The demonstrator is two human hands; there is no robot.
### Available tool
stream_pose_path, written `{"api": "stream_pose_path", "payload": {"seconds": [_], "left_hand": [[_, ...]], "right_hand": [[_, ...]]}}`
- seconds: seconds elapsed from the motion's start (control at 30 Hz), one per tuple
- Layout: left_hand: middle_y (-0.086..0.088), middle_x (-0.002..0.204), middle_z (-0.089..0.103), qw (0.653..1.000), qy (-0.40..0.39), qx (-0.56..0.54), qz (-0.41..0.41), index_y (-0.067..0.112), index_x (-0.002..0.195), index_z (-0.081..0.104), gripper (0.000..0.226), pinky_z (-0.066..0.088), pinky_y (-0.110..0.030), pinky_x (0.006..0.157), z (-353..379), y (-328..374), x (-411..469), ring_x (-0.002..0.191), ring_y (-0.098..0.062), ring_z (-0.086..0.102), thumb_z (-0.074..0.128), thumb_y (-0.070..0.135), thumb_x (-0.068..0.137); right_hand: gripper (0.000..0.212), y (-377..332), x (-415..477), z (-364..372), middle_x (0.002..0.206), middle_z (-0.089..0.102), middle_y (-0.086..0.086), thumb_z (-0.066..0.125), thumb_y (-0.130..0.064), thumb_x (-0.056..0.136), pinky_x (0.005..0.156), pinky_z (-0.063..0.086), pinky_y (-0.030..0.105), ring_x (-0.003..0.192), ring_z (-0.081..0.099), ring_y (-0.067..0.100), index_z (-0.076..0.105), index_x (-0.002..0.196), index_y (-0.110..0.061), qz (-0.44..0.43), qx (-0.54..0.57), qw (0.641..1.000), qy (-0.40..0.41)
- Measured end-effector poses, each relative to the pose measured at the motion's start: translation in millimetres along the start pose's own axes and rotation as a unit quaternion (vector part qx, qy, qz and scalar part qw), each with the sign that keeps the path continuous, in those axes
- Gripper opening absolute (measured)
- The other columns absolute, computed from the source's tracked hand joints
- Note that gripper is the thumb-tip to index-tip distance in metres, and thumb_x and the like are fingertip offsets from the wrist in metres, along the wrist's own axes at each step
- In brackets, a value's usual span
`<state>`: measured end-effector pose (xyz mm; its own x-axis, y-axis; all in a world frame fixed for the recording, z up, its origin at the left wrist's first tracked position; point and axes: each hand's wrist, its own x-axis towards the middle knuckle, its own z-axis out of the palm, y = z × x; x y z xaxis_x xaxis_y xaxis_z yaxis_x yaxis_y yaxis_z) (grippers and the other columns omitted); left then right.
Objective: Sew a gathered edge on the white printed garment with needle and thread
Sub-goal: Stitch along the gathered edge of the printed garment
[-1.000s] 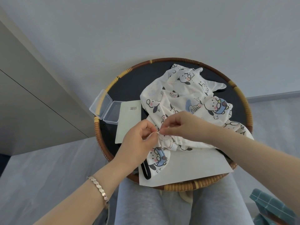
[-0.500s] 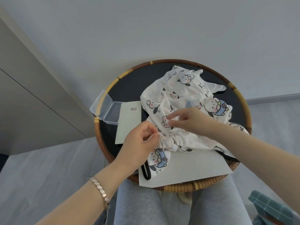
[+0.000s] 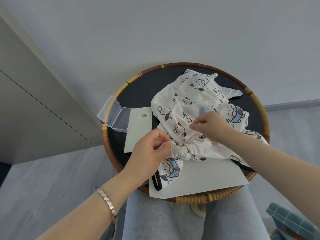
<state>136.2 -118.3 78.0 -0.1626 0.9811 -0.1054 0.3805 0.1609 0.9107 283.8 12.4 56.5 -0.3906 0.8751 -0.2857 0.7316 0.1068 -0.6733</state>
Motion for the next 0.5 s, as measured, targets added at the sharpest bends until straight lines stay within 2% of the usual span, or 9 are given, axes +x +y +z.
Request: {"api": "stream_pose_path", "payload": {"seconds": [0.13,0.2,0.27,0.33,0.43,0.5], "left_hand": [[-0.003,0.065,0.066,1.0,-0.009,-0.01,0.014,0.015,0.077,0.053,0.015,0.037,-0.005,0.048,-1,1,-2,0.045,0.005,0.05,0.056,0.005,0.087],[0.0,0.062,0.064,1.0,-0.014,-0.01,0.015,0.013,0.077,0.053,0.015,0.037,-0.005,0.048,-1,0,-1,0.044,0.005,0.049,0.055,0.003,0.087],[0.004,0.06,0.063,1.0,-0.016,-0.003,0.018,0.014,0.077,0.054,0.016,0.037,-0.005,0.049,-2,-3,0,0.045,0.006,0.049,0.054,0.002,0.088],[0.009,0.058,0.064,1.0,-0.008,-0.002,0.019,0.016,0.078,0.055,0.016,0.038,-0.005,0.05,-3,-7,1,0.049,0.006,0.054,0.055,0.004,0.088],[0.011,0.065,0.068,1.0,0.007,-0.003,0.023,0.019,0.08,0.057,0.014,0.042,-0.006,0.056,-4,-13,4,0.063,0.004,0.061,0.057,0.008,0.088],[0.011,0.067,0.068,1.0,0.018,0.001,0.026,0.021,0.081,0.057,0.014,0.043,-0.006,0.059,-4,-16,5,0.067,0.003,0.062,0.057,0.009,0.088]], "right_hand": [[0.02,8,6,-3,0.05,0.046,-0.006,0.058,-0.021,0.089,0.045,0.034,0.021,0.046,0.043,0.009,0.066,0.077,-0.007,0.021,-0.05,0.997,0.059],[0.02,11,7,-2,0.053,0.048,-0.004,0.056,-0.021,0.089,0.045,0.033,0.022,0.047,0.043,0.01,0.067,0.083,-0.006,0.022,-0.06,0.995,0.072],[0.019,11,4,1,0.051,0.044,-0.005,0.055,-0.023,0.09,0.045,0.031,0.021,0.045,0.04,0.008,0.067,0.088,-0.008,-0.001,-0.049,0.996,0.075],[0.015,8,-3,4,0.048,0.036,-0.009,0.057,-0.027,0.089,0.046,0.031,0.018,0.041,0.033,0.005,0.065,0.089,-0.014,-0.051,0.014,0.996,0.075],[0.017,3,-17,4,0.049,0.027,-0.011,0.069,-0.034,0.079,0.051,0.028,0.02,0.043,0.025,0.005,0.069,0.089,-0.02,-0.107,0.168,0.98,-0.019],[0.022,4,-24,5,0.049,0.026,-0.011,0.073,-0.041,0.069,0.05,0.022,0.02,0.045,0.023,0.006,0.07,0.086,-0.027,-0.118,0.154,0.973,-0.123]]}}
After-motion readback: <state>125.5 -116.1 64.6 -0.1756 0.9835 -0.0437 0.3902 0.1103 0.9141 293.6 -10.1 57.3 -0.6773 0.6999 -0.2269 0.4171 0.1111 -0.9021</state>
